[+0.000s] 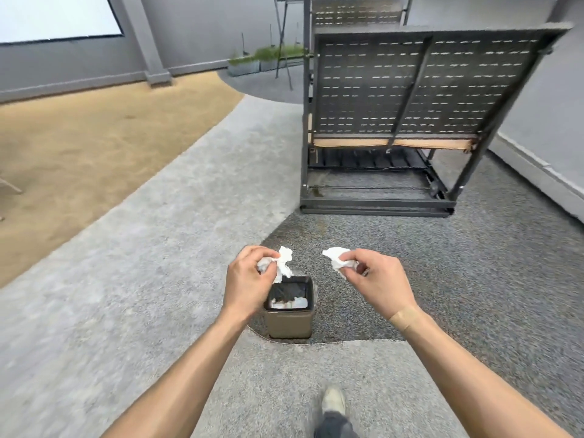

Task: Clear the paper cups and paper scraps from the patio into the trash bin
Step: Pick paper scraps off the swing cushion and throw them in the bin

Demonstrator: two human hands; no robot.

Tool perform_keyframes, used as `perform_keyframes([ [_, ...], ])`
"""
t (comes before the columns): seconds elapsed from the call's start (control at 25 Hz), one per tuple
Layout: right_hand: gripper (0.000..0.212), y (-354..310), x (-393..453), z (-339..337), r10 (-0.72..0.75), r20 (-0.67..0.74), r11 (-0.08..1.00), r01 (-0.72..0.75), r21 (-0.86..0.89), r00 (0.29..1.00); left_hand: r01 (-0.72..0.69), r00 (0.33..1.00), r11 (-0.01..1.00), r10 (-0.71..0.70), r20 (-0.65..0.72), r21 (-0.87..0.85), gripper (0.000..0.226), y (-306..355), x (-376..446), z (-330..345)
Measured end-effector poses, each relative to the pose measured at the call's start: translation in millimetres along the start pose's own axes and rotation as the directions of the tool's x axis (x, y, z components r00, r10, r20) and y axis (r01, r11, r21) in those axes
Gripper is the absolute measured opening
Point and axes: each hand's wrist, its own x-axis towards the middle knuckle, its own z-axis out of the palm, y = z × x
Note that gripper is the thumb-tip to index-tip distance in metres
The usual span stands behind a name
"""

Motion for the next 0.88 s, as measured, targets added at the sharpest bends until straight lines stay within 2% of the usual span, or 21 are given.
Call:
perform_keyframes([
  [0.32,0.019,35,141,72,-0.064,0.156,0.998,0.060,0.030,0.986,0.116,0.993,0.992,-0.114,-0.024,0.053,0.024,-60,107,29],
  [0.48,0.021,71,212,104,-0.055,0.261,0.998,0.050,0.023,0.964,0.234,0.972,0.968,-0.235,0.002,0.097,0.024,-90,164,60],
  [0.68,0.023,117,264,151,0.036,0.414,0.999,-0.038,-0.003,0.910,0.355,0.930,0.925,-0.364,0.047,0.134,0.030,-129,204,96],
  [0.88,0.024,164,272,215,0.100,0.550,0.995,-0.089,-0.047,0.829,0.457,0.871,0.862,-0.484,0.087,0.217,0.029,-198,220,125],
])
